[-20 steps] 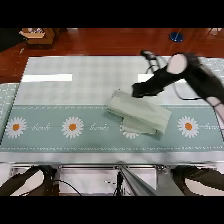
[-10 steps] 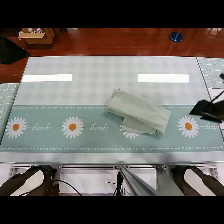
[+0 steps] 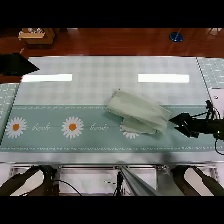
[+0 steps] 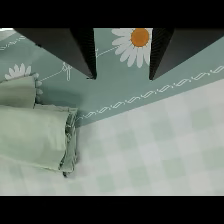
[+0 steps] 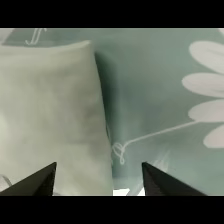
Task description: Fold the shirts.
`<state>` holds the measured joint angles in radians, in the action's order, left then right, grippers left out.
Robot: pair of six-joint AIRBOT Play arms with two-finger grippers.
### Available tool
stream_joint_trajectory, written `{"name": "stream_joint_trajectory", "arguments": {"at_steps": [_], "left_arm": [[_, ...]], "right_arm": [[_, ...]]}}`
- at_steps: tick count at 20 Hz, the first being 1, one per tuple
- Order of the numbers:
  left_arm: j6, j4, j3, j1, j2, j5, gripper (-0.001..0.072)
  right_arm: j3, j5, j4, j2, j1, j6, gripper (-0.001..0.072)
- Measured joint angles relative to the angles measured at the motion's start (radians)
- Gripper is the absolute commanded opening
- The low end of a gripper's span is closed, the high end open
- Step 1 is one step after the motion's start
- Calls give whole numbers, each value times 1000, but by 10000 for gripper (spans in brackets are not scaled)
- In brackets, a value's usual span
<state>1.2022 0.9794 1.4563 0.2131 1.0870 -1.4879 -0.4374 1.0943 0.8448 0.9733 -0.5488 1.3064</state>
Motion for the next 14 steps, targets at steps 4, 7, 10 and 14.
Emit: {"name": "stream_joint_trajectory", "arguments": {"at_steps": [4, 7, 10, 14], "left_arm": [[0, 0, -4, 0, 0, -1, 403], [0, 0, -5, 0, 0, -1, 403], [0, 0, -6, 0, 0, -1, 402], [0, 0, -6, 0, 0, -6, 402]], "right_arm": [[67, -73, -69, -1, -2, -18, 598], [86, -93, -113, 17, 7, -24, 594], [93, -116, -190, 69, 97, -31, 560], [97, -211, -280, 148, 230, -31, 26]]}}
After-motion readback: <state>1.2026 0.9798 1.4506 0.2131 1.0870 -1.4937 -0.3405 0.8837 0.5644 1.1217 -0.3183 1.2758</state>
